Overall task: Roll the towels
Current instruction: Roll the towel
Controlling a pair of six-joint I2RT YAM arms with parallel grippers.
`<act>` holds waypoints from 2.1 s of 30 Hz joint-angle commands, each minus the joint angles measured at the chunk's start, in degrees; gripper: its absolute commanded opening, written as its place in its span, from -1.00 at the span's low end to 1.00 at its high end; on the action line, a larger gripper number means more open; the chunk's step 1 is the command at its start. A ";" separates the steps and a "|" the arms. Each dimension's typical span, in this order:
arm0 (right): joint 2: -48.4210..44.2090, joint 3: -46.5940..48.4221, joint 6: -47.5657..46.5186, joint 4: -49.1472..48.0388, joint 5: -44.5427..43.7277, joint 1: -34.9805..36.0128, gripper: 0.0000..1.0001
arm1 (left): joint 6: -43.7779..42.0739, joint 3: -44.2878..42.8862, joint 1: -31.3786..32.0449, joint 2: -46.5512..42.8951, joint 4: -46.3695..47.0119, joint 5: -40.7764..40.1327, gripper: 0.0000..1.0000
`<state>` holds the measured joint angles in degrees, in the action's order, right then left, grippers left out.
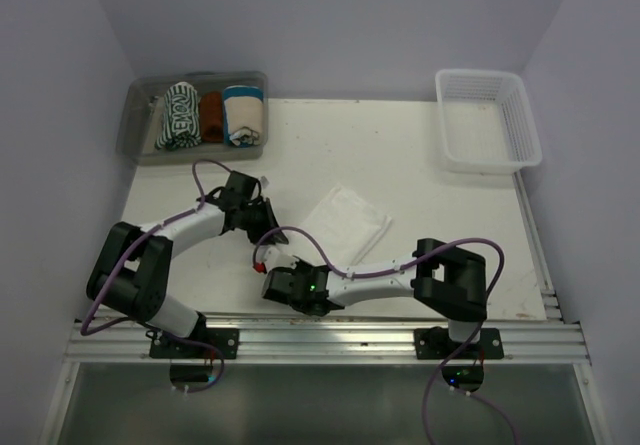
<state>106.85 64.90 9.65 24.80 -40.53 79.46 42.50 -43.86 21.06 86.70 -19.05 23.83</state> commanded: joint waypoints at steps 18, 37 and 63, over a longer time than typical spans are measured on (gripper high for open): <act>-20.27 -15.14 16.80 -15.99 40.35 -14.41 -1.00 | -3.12 -6.42 -1.02 -5.30 -4.86 -3.53 0.29; -14.48 -27.20 36.05 -40.70 71.11 -30.23 -1.00 | -5.50 6.41 -0.84 -19.72 -4.42 -6.26 0.37; -13.42 -29.57 36.58 -41.32 72.44 -32.18 -1.00 | -1.46 5.01 3.11 -8.39 9.38 -3.27 0.12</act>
<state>93.82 36.03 46.89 -17.69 31.09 47.55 41.32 -35.88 22.85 76.42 -13.67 19.88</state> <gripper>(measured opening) 0.048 0.560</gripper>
